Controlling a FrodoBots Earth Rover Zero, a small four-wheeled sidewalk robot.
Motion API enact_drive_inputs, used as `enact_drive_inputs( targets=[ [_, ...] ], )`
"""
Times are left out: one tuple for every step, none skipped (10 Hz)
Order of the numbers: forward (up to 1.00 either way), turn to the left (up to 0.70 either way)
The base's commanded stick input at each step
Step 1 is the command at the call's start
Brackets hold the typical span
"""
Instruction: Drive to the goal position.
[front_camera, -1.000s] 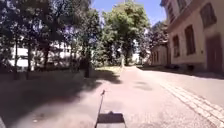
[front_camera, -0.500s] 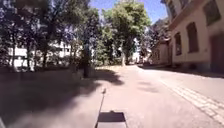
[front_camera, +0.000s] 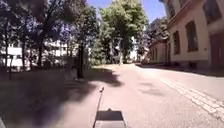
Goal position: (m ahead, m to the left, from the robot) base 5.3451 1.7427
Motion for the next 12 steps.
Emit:
enact_drive_inputs(
  targets=[
    [0.70,-0.14],
    [0.70,-0.14],
    [0.70,-0.14],
    [0.70,-0.14],
    [0.70,-0.14],
    [0.70,-0.14],
    [0.70,-0.13],
    [0.70,-0.05],
    [0.70,0.00],
    [0.70,0.00],
    [0.70,0.00],
    [0.70,0.00]
  ],
)
